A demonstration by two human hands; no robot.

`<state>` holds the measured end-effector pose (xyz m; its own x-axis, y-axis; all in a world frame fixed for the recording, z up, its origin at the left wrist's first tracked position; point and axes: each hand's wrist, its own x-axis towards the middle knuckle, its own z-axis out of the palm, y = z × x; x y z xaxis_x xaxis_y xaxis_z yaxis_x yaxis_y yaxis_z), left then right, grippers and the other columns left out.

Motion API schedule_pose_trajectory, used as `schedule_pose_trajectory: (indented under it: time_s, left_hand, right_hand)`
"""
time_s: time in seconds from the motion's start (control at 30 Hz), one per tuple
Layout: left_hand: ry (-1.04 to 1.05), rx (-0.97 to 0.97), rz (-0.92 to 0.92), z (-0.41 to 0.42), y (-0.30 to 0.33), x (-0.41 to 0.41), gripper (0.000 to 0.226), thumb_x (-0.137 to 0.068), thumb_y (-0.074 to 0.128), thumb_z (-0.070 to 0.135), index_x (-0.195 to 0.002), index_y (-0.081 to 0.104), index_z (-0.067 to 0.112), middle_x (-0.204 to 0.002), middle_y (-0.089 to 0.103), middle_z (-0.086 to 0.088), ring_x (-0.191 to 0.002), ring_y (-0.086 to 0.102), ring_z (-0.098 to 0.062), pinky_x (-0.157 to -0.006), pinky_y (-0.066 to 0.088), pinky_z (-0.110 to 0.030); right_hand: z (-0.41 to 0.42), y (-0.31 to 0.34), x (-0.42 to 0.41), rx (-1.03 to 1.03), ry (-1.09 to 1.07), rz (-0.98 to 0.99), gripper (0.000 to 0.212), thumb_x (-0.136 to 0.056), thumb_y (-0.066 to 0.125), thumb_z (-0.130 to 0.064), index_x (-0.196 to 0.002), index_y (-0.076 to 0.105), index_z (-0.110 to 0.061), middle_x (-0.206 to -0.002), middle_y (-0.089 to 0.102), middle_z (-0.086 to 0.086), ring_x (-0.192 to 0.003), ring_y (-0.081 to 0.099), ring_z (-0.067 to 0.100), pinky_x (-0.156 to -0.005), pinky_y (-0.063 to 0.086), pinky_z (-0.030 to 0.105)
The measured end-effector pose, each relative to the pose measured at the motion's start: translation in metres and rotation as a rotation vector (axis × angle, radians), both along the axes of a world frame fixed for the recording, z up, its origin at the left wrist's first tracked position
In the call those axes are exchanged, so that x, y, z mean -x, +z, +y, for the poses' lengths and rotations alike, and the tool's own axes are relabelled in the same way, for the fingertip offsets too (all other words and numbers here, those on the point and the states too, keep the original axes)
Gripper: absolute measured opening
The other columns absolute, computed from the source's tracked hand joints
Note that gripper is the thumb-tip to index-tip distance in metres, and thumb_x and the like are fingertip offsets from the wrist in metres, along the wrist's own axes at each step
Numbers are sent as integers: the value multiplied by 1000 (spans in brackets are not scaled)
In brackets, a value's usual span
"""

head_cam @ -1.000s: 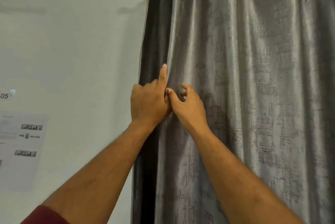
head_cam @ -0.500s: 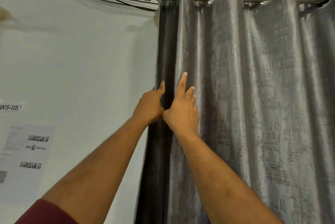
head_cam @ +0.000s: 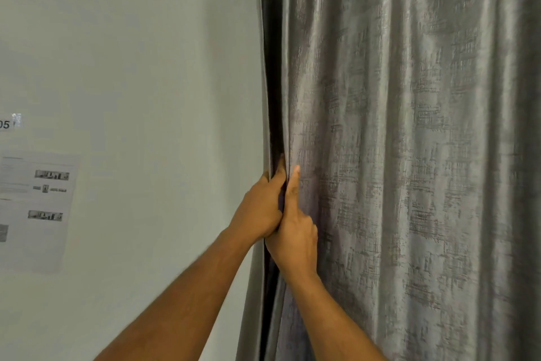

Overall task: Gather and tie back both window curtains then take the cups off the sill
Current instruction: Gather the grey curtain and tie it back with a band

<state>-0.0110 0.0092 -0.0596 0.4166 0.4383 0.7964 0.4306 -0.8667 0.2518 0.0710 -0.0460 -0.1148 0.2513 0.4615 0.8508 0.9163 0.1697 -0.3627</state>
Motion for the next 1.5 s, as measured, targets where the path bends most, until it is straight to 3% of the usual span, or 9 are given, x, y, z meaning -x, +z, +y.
schedule_pose_trajectory:
  time_s: [0.27, 0.43, 0.7, 0.77, 0.87, 1.07, 1.17, 1.3, 1.5]
  left_hand:
    - [-23, 99, -104, -12, -35, 13, 98, -101, 66, 11, -170, 4, 41, -169, 38, -5, -143, 55, -24, -118, 50, -40]
    - [-164, 198, -252, -19, -43, 14, 42, -104, 52, 2, -138, 63, 22, -117, 73, -3, -102, 72, -19, -98, 61, -44]
    - [-232, 258, -328, -40, -57, 2, 75, -113, 44, 42, -165, -9, 51, -75, 69, 0, -70, 71, -8, -69, 53, -15]
    - [-213, 138, -288, -43, -59, -4, 90, -113, 44, 19, -160, -23, 57, -116, 77, -5, -77, 67, 3, -73, 52, -15]
    - [-171, 19, -205, -44, -62, -10, 109, -105, 47, 0, -155, -26, 63, -178, 11, 13, -114, 58, -3, -95, 50, -18]
    - [-50, 37, -88, -46, -63, -24, 109, -106, 55, 9, -152, -22, 70, -174, 27, -8, -125, 65, -22, -101, 54, -29]
    - [-40, 35, -59, -43, -62, -30, 109, -104, 51, 2, -154, -21, 69, -176, 24, -6, -114, 68, -23, -98, 58, -30]
    - [-11, 95, -11, -57, -53, -35, 101, -107, 50, 8, -158, -25, 52, -163, 42, -17, -96, 65, -22, -88, 55, -26]
    - [-54, 62, 9, -77, -44, -58, 121, -97, 47, -1, -144, -43, 64, -102, 59, -7, -75, 63, -25, -75, 59, -44]
  right_hand:
    - [-15, -37, 6, 1, 150, 194, 94, -98, 60, 3, -170, 21, -41, -70, 68, 4, -61, 67, 17, -69, 66, 41]
    - [-18, -46, 21, -47, 204, 168, 94, -93, 62, 8, -167, 29, -38, -80, 76, -2, -65, 70, 11, -68, 66, 31]
    - [-30, -53, 6, 41, 383, 346, 36, -93, 57, 5, -118, 74, -15, -64, 69, -11, -58, 67, 3, -50, 50, 21]
    - [-42, -53, -1, 203, 394, 294, 29, -89, 54, 6, -102, 70, -14, -58, 65, -17, -52, 60, -1, -49, 43, 21]
    - [-61, -37, -24, 442, 364, 142, 24, -90, 59, -6, -106, 70, -21, -76, 74, -10, -63, 63, 0, -56, 52, 22]
    - [-119, 41, -49, -130, -57, 10, 17, -95, 68, -32, -107, 80, -34, -83, 79, -13, -69, 72, 3, -65, 64, 33]
    - [-126, 95, -65, -498, -283, -17, 62, -87, 81, -25, -141, 56, -40, -121, 66, -10, -104, 67, 13, -86, 60, 38]
    - [-106, 151, -100, -261, -135, 314, 123, -82, 91, -42, -169, 4, -40, -176, 31, 0, -159, 39, 30, -117, 47, 62]
    - [-80, 150, -96, -240, -34, 213, 71, -106, 60, -14, -169, 32, -32, -128, 75, 4, -98, 73, 20, -82, 57, 27]
